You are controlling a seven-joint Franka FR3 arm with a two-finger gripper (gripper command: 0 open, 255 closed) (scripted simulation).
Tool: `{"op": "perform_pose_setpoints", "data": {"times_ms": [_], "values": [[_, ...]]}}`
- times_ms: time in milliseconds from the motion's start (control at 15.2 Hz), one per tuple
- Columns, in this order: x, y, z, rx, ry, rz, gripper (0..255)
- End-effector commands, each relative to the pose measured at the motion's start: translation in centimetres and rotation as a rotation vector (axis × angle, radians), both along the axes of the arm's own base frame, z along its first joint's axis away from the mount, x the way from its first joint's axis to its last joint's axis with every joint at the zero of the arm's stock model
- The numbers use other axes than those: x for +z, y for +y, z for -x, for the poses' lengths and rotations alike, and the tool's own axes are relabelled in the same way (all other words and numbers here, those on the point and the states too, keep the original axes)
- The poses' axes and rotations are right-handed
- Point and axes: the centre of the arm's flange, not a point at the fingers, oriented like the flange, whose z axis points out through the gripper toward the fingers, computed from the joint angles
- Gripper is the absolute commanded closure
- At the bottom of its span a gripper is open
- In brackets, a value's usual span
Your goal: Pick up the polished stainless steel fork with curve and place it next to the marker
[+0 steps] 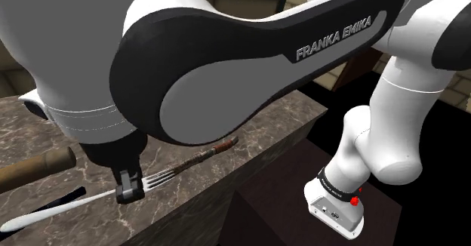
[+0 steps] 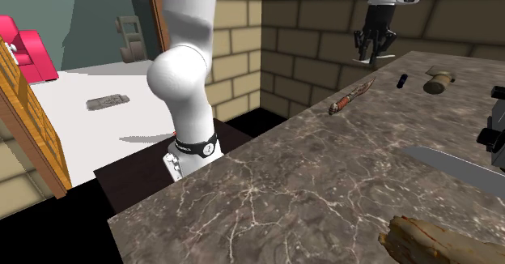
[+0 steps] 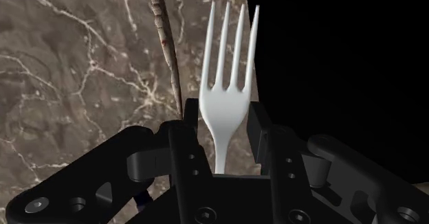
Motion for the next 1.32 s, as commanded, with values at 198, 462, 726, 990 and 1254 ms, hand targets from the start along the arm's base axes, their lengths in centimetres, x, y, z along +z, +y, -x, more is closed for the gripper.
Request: {"op": "perform_pose_setpoints", "data": {"times_ms": [198, 462, 726, 990, 1254], "values": [[0.0, 6.6, 0.7, -0.002, 0.000, 0.000, 255], [0.0, 11.9, 1.4, -0.002, 0.000, 0.000, 255], [-0.5, 15.3, 1.8, -0.002, 0.000, 0.000, 255], [-2.6, 15.3, 1.8, -0.002, 0.000, 0.000, 255], [-4.7, 15.3, 1.8, -0.002, 0.000, 0.000, 255]]}}
